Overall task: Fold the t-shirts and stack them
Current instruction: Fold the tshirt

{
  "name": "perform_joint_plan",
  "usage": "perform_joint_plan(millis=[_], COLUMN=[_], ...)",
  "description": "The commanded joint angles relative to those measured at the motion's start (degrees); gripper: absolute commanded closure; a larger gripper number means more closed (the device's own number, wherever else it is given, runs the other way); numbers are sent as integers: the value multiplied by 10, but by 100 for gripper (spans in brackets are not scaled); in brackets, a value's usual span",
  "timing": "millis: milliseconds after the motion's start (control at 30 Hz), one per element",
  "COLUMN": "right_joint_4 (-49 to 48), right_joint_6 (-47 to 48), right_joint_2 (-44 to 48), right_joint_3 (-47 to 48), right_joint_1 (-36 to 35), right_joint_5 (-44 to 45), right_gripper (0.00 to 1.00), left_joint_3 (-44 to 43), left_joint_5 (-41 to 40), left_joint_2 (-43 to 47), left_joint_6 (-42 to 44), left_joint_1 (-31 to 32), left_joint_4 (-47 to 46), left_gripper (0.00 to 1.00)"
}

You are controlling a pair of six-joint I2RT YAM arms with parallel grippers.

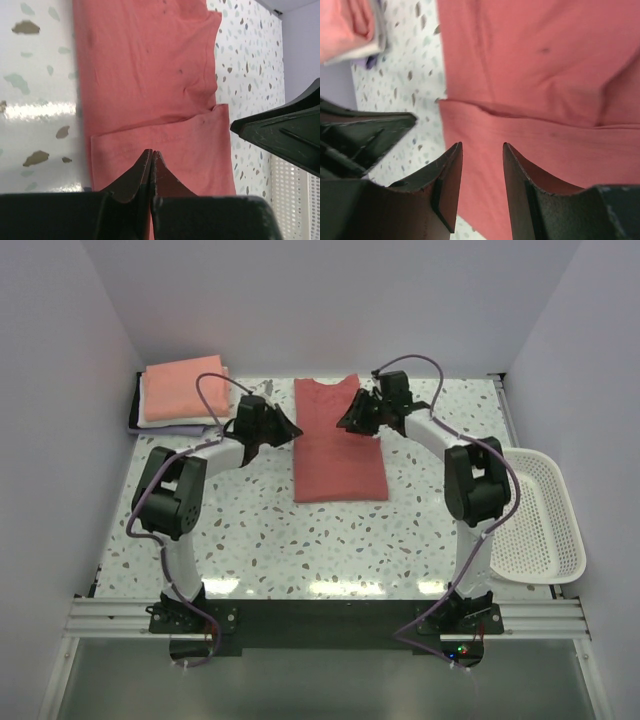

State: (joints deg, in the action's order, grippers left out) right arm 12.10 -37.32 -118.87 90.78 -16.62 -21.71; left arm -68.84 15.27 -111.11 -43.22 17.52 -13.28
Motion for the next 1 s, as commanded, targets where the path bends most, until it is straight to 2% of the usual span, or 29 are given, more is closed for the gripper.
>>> perform_joint_plan(millis=[0,100,267,500,800,967], right_joint_4=[-47,-99,-118,-148,-139,-123], right_joint_6=[-7,-33,-52,-100,-103,-101], right_joint_2=[-14,-37,-89,-155,-117,-85], right_joint_3=[22,10,19,23,26,36], right_joint_1=[-29,-32,-30,-13,-6,12], right_joint_5=[-44,-69,-74,-99,-110,-114], right_gripper=[59,59,59,60,59,58], left_joint_3=[32,63,129,138,119,109], left_joint_5=[20,14,3,-11,-20,-20], left_joint_2=[27,24,30,24,48,79], left_joint_6=[-22,-35,-48,-39,-27,-24], left_joint_1=[13,20,23,23,23,23], left_joint_4=[-47,-46,-49,-30,1,26], left_gripper=[98,100,100,100,100,96])
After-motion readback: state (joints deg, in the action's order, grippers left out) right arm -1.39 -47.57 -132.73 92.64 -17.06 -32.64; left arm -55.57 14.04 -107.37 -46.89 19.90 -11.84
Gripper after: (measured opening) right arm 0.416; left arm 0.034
